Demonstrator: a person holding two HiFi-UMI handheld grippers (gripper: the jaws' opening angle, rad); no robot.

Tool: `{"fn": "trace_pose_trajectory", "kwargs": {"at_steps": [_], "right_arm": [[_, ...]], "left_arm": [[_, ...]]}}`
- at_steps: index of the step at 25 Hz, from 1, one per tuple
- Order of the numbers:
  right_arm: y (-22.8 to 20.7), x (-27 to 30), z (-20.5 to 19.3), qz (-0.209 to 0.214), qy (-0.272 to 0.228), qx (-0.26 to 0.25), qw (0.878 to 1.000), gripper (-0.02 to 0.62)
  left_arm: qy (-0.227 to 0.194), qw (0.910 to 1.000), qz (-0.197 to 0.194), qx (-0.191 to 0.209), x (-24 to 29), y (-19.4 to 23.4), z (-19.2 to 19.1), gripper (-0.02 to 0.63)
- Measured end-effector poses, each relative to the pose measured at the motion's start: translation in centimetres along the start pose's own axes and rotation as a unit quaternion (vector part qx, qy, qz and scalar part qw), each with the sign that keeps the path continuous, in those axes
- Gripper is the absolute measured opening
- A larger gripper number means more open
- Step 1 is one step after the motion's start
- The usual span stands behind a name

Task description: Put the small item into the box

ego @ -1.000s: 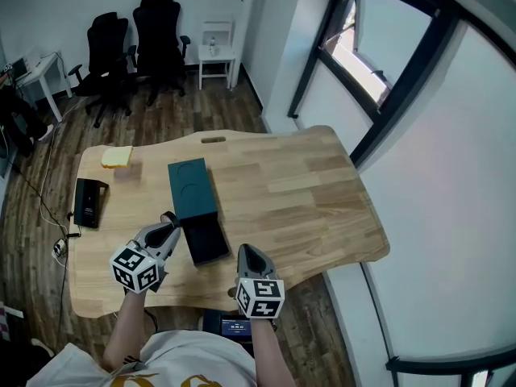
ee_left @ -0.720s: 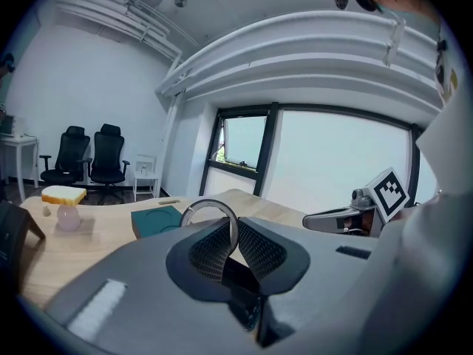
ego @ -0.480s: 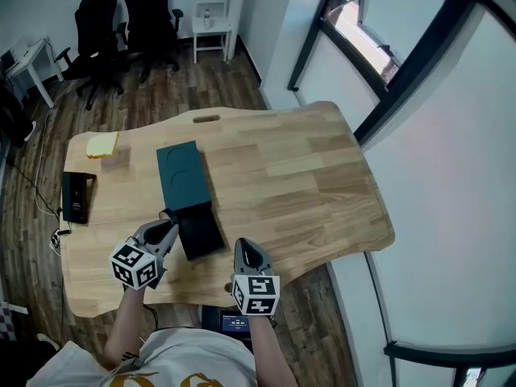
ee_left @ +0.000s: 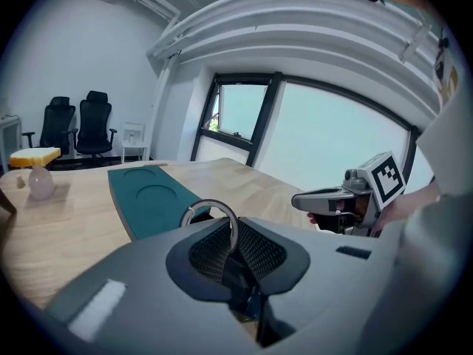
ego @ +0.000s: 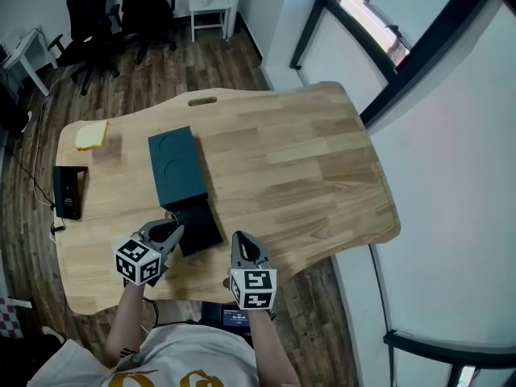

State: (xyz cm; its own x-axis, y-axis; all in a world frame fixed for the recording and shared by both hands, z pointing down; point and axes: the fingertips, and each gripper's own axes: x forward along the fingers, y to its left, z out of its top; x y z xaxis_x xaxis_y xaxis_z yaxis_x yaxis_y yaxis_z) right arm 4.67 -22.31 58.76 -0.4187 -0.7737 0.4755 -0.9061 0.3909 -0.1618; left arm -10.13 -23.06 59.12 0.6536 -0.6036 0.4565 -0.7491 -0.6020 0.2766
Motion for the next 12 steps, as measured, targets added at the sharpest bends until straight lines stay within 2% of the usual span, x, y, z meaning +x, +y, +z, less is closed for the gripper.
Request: {"fn": "trace_pose_trajectory", "kwargs": {"at_steps": [12], "right_arm": [[0.0, 2.1, -1.2, 0.022, 0.021, -0.005, 1.000, 0.005]], "left_arm": [[0.061, 0.9977, -0.025, -0.017, 3.6, 0.1, -2.8, 0.035]]}}
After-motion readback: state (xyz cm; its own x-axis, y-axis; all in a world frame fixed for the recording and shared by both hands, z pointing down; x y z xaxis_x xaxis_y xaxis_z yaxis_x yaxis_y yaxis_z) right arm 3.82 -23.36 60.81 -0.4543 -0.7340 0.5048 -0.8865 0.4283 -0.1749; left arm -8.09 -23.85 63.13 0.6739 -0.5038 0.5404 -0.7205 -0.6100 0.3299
